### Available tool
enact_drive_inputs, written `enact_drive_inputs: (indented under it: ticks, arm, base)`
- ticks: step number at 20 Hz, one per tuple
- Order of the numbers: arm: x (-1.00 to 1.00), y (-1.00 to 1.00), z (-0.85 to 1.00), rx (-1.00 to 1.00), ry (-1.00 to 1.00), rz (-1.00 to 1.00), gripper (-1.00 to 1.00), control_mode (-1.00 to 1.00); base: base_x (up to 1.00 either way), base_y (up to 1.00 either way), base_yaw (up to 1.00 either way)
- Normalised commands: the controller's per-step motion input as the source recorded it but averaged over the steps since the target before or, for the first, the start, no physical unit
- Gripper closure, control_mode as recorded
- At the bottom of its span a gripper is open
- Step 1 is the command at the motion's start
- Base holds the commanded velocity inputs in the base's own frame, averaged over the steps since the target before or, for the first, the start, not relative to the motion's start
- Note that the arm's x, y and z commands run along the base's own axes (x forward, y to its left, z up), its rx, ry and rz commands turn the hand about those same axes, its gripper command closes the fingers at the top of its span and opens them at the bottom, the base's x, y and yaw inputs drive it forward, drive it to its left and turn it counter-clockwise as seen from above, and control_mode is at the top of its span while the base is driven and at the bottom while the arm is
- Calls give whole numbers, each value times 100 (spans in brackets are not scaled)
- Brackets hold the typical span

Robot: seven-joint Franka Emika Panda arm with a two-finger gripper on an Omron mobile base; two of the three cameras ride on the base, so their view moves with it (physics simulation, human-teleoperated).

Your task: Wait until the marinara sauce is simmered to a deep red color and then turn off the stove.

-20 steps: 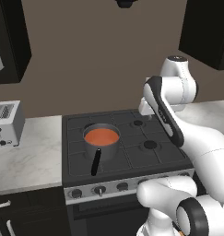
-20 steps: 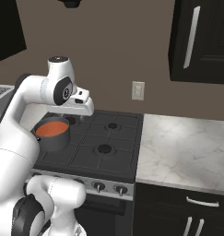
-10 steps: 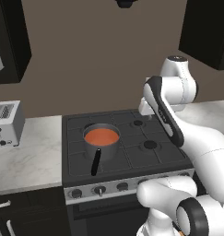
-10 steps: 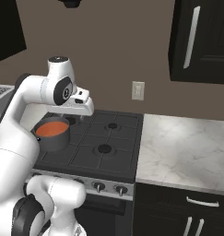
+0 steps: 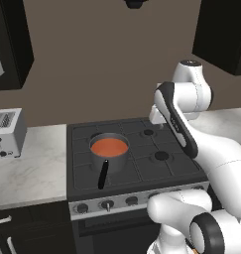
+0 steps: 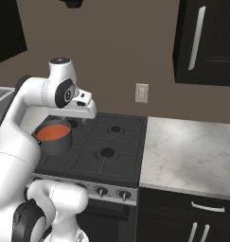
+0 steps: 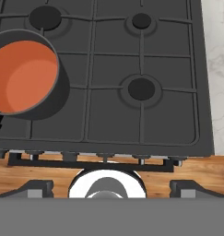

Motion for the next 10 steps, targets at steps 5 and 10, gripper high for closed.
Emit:
enact_drive_inputs:
  ticks: [5,10]
  arm:
    - [0,0,0,0,0,0,-100,-100]
    - [0,0,0,0,0,0,-100,-100]
  base:
    - [0,0,0]
    - [0,0,0]
